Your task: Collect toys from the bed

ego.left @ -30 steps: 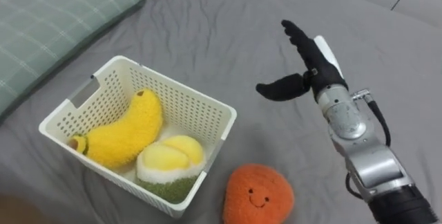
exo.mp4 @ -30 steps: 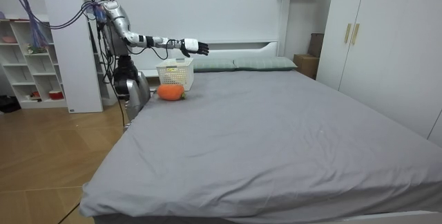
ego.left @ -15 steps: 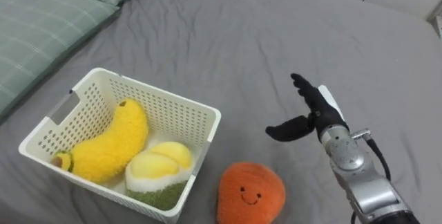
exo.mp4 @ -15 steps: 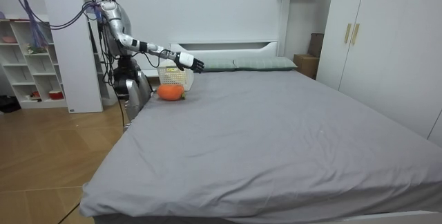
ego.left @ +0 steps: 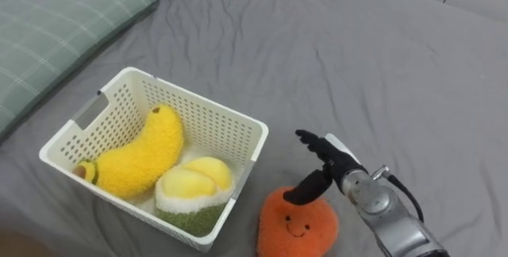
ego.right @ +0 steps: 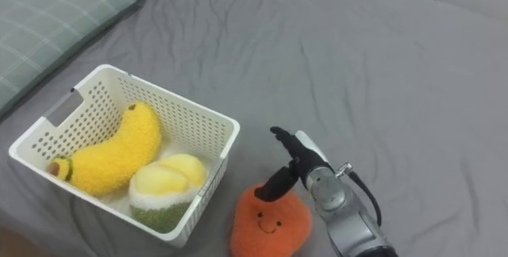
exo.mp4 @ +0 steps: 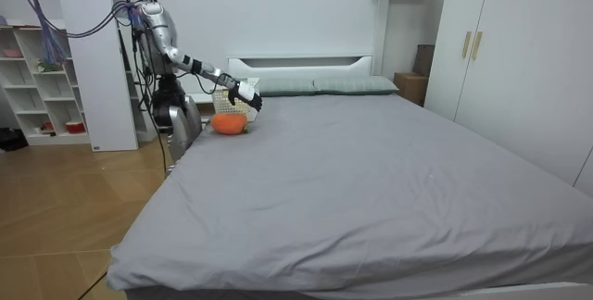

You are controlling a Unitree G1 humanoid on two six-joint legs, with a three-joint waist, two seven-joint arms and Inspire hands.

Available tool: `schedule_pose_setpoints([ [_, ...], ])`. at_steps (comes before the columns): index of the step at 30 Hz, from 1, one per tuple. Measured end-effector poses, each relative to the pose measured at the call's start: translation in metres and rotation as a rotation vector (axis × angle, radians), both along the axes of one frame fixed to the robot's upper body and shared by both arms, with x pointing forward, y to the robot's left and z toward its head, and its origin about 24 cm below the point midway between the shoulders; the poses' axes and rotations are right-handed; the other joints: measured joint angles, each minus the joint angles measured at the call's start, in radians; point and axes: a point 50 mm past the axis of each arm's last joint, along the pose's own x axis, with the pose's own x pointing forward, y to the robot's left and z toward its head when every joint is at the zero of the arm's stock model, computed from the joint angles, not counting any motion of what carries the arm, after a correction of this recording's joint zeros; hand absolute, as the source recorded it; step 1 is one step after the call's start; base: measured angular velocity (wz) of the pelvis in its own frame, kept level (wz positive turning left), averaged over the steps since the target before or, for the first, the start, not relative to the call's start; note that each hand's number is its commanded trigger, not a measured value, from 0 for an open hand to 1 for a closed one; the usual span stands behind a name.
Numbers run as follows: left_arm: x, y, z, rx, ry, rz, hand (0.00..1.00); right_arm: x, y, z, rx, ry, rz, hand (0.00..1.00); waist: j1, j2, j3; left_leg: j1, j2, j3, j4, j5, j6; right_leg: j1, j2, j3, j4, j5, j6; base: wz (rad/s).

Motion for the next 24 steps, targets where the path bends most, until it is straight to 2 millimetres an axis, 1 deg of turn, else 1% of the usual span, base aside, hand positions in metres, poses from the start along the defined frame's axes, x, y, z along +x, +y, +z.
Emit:
schedule_pose_setpoints([
  [1, 0.001, 0.000, 0.000, -0.001, -0.003, -0.001, 0.00, -0.001, 0.001, -0.002, -0.011, 0.013, 0.017, 0.00, 0.012, -0.002, 0.0023, -0.007, -0.001, -0.003, 0.002, 0.000, 0.000, -0.004, 0.000, -0.002, -0.002, 0.000, 0.000, 0.04],
  [3, 0.003, 0.000, 0.000, -0.001, -0.008, -0.002, 0.00, -0.005, 0.004, -0.008, -0.027, 0.046, 0.042, 0.00, 0.017, -0.008, 0.0022, -0.021, -0.002, -0.011, 0.004, 0.000, 0.000, -0.014, 0.000, -0.011, -0.003, 0.000, 0.000, 0.12],
  [5, 0.007, -0.001, 0.001, -0.001, -0.015, -0.004, 0.00, -0.009, 0.004, -0.015, -0.035, 0.091, 0.061, 0.00, 0.021, -0.014, 0.0052, -0.039, -0.003, -0.023, 0.010, 0.000, 0.000, -0.024, 0.000, -0.022, -0.004, 0.000, 0.000, 0.15],
  [6, 0.011, -0.001, 0.001, -0.001, -0.022, -0.009, 0.00, -0.012, 0.004, -0.022, -0.039, 0.131, 0.060, 0.00, 0.035, -0.020, 0.0062, -0.048, -0.003, -0.023, 0.013, 0.001, -0.001, -0.037, 0.000, -0.021, -0.005, 0.000, 0.000, 0.07],
  [7, 0.015, -0.002, 0.002, -0.001, -0.030, -0.018, 0.00, -0.015, 0.001, -0.029, -0.055, 0.171, 0.060, 0.00, 0.042, -0.024, 0.0109, -0.055, -0.003, -0.025, 0.017, 0.002, -0.002, -0.043, 0.001, -0.022, -0.005, 0.000, 0.000, 0.04],
  [8, 0.016, -0.002, 0.002, -0.003, -0.031, -0.021, 0.00, -0.017, 0.000, -0.032, -0.065, 0.189, 0.064, 0.00, 0.047, -0.027, 0.0115, -0.060, -0.003, -0.026, 0.017, 0.002, -0.002, -0.048, 0.000, -0.023, -0.005, 0.000, 0.000, 0.04],
  [9, 0.014, -0.002, 0.001, -0.002, -0.016, -0.034, 0.00, -0.018, 0.000, -0.036, -0.085, 0.209, 0.079, 0.00, 0.062, -0.030, 0.0130, -0.069, -0.003, -0.027, 0.017, 0.002, -0.002, -0.056, 0.001, -0.024, -0.005, 0.000, 0.000, 0.00],
  [11, 0.014, 0.000, 0.000, -0.002, -0.002, -0.028, 0.00, -0.015, 0.000, -0.035, -0.107, 0.216, 0.108, 0.00, 0.064, -0.038, 0.0159, -0.078, -0.003, -0.029, 0.017, 0.002, -0.002, -0.064, 0.001, -0.030, -0.005, 0.000, 0.000, 0.04],
  [12, 0.015, 0.001, 0.000, -0.001, 0.000, -0.029, 0.00, -0.012, 0.000, -0.034, -0.114, 0.217, 0.118, 0.00, 0.065, -0.045, 0.0169, -0.086, -0.003, -0.034, 0.017, 0.002, -0.003, -0.069, 0.001, -0.041, -0.005, 0.000, 0.000, 0.12],
  [13, 0.016, 0.001, 0.000, 0.000, -0.001, -0.029, 0.00, -0.010, 0.000, -0.034, -0.118, 0.223, 0.124, 0.00, 0.069, -0.052, 0.0207, -0.088, -0.003, -0.038, 0.017, 0.002, -0.003, -0.070, 0.001, -0.047, -0.006, 0.000, 0.000, 0.12],
  [15, 0.015, 0.001, 0.000, -0.001, 0.006, -0.028, 0.00, -0.011, 0.002, -0.036, -0.126, 0.245, 0.134, 0.02, 0.074, -0.059, 0.0232, -0.089, -0.003, -0.041, 0.017, 0.002, -0.003, -0.071, 0.001, -0.050, -0.006, 0.000, 0.000, 0.05],
  [16, 0.014, 0.001, 0.000, -0.002, 0.015, -0.027, 0.00, -0.012, 0.002, -0.037, -0.131, 0.252, 0.139, 0.13, 0.079, -0.062, 0.0231, -0.089, -0.004, -0.042, 0.016, 0.002, -0.002, -0.071, 0.000, -0.051, -0.007, 0.000, 0.000, 0.00],
  [17, 0.014, 0.001, 0.000, -0.002, 0.019, -0.028, 0.00, -0.012, 0.002, -0.038, -0.133, 0.254, 0.141, 0.51, 0.082, -0.062, 0.0232, -0.089, -0.004, -0.042, 0.016, 0.002, -0.002, -0.071, 0.000, -0.051, -0.007, 0.000, 0.000, 0.00],
  [18, 0.013, 0.001, -0.001, -0.002, 0.025, -0.029, 0.00, -0.012, 0.001, -0.039, -0.137, 0.260, 0.140, 0.67, 0.088, -0.064, 0.0232, -0.089, -0.004, -0.042, 0.015, 0.002, -0.002, -0.071, 0.000, -0.052, -0.008, 0.000, 0.000, 0.00],
  [19, 0.013, 0.001, -0.001, -0.002, 0.028, -0.027, 0.00, -0.013, 0.000, -0.040, -0.142, 0.271, 0.138, 0.91, 0.095, -0.065, 0.0226, -0.089, -0.004, -0.041, 0.015, 0.002, -0.002, -0.071, 0.000, -0.052, -0.008, 0.000, 0.000, 0.00],
  [20, 0.013, 0.002, -0.001, -0.001, 0.030, -0.026, 0.00, -0.013, 0.000, -0.040, -0.147, 0.272, 0.143, 1.00, 0.099, -0.065, 0.0224, -0.089, -0.004, -0.041, 0.015, 0.002, -0.002, -0.071, 0.000, -0.052, -0.008, 0.000, 0.000, 0.00],
  [24, 0.008, 0.004, -0.002, -0.001, 0.065, -0.020, 0.00, -0.012, -0.002, -0.042, -0.196, 0.288, 0.161, 1.00, 0.121, -0.069, 0.0213, -0.087, -0.002, -0.033, 0.016, 0.002, -0.003, -0.071, 0.001, -0.051, -0.008, 0.000, 0.000, -0.04],
])
